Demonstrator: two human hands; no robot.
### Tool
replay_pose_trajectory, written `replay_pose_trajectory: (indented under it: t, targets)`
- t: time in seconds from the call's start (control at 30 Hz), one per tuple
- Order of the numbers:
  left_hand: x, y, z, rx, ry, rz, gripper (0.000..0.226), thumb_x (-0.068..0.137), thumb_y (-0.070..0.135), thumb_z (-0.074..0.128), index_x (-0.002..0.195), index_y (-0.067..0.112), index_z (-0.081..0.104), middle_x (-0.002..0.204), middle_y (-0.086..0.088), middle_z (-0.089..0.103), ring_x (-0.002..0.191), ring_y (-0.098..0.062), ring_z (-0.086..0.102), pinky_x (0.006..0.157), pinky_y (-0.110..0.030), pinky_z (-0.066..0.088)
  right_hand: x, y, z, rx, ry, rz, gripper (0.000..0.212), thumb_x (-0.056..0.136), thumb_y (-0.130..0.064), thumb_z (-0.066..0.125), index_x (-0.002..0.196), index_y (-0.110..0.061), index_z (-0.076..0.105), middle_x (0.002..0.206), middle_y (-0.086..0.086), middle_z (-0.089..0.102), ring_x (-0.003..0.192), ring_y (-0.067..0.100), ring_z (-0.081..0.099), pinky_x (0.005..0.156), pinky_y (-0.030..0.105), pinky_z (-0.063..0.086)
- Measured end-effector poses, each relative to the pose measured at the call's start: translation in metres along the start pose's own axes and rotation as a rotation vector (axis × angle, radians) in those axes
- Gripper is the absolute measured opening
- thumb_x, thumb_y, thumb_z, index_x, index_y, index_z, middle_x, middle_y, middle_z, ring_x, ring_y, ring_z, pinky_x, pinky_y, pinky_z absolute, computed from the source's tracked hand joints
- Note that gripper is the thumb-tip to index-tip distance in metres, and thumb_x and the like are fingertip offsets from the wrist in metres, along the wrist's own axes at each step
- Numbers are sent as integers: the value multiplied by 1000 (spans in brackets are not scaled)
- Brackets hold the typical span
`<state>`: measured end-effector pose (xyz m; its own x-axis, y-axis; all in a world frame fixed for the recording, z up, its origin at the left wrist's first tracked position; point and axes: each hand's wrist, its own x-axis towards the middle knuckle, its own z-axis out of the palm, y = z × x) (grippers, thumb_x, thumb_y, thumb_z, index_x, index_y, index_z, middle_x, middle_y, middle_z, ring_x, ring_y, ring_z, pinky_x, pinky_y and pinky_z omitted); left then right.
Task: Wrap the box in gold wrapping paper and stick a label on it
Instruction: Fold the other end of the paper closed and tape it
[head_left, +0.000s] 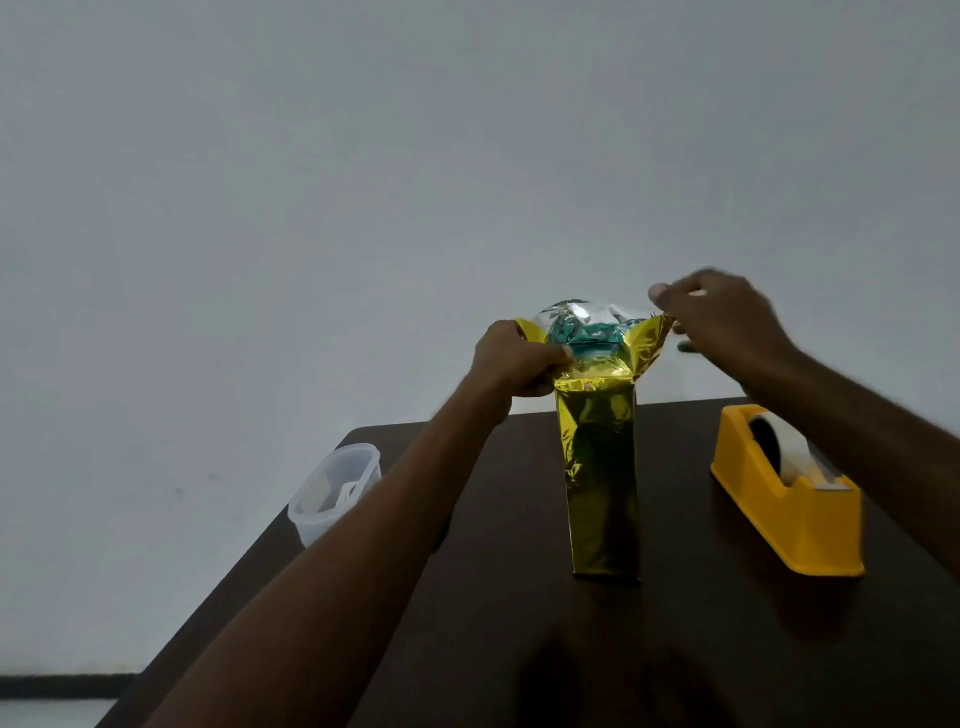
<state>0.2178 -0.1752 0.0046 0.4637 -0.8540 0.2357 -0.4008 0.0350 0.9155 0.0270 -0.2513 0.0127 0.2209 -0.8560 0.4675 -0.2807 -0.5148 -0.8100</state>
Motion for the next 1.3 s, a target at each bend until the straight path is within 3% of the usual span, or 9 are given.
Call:
replay_pose_trajectory:
  t: [0.07, 0.17, 0.27, 0.4, 0.53, 0.7, 0.83, 1.07, 1.3]
  targets:
    - [-4, 1, 0, -3, 57, 11, 15, 79, 9, 77, 78, 2, 63, 77, -19, 71, 55, -20, 66, 47, -24, 52, -12, -7, -2, -234, 178, -304, 22, 89, -36, 63, 100, -18, 67, 94, -1, 70, 87, 18, 64, 81, 33, 50]
    - [-13, 7, 2, 3, 126, 38, 17, 78, 4, 71, 73, 7, 55, 67, -11, 64, 44, -19, 64, 49, -32, 58, -41, -21, 6, -346, 130, -562, 6, 86, -21, 65, 88, -22, 71, 82, -6, 70, 76, 18, 64, 73, 33, 49]
    - [-19, 11, 2, -13, 147, 38, 17, 77, 4, 67, 78, 11, 52, 71, -10, 66, 58, -31, 71, 66, -49, 61, -61, -10, 23, -521, 36, -592, 21, 82, -35, 61, 99, -27, 70, 92, -2, 70, 87, 23, 62, 71, 33, 49]
    - [-21, 16, -5, 31, 141, 40, 38, 80, 9, 65, 116, 7, 52, 84, -13, 71, 63, -29, 73, 71, -46, 62, -69, 7, 35, -720, 80, -646, 52, 82, -60, 46, 111, -23, 70, 104, 1, 68, 100, 26, 55, 73, 35, 44]
    - [-28, 26, -16, 139, 134, 113, 23, 85, 10, 61, 107, 5, 60, 75, -12, 73, 60, -24, 73, 69, -43, 62, -71, 13, 43, -799, 169, -607, 62, 78, -67, 50, 111, -17, 66, 108, 6, 67, 101, 30, 56, 81, 42, 42]
    - [-30, 42, -36, 348, 110, 399, 28, 83, 33, 73, 105, 16, 69, 84, 1, 75, 74, -13, 72, 76, -36, 61, -72, 22, 42, -665, 222, -628, 37, 78, -45, 57, 106, -21, 62, 104, -1, 63, 99, 26, 52, 82, 39, 36]
    - [-28, 50, -46, 713, -268, 486, 69, 66, 46, 86, 129, 35, 58, 130, 5, 54, 119, -10, 50, 94, -29, 47, -68, 31, 24, -459, 108, -659, 29, 75, -34, 62, 102, -24, 63, 98, -7, 65, 95, 22, 58, 81, 37, 38]
    - [-22, 67, -33, 782, -115, 716, 16, 79, 30, 79, 91, 20, 79, 96, 8, 74, 94, -2, 61, 78, -11, 40, -47, 44, -1, -158, -96, -506, 26, 78, -28, 72, 101, -32, 61, 101, -10, 68, 99, 18, 63, 86, 40, 49]
    - [-18, 91, -34, 1037, -341, 512, 46, 71, 52, 79, 108, 26, 72, 120, 11, 62, 112, -7, 51, 94, -29, 42, -35, 51, -8, -34, -256, -437, 28, 83, -9, 73, 102, -27, 63, 114, -11, 67, 117, 10, 57, 99, 45, 49]
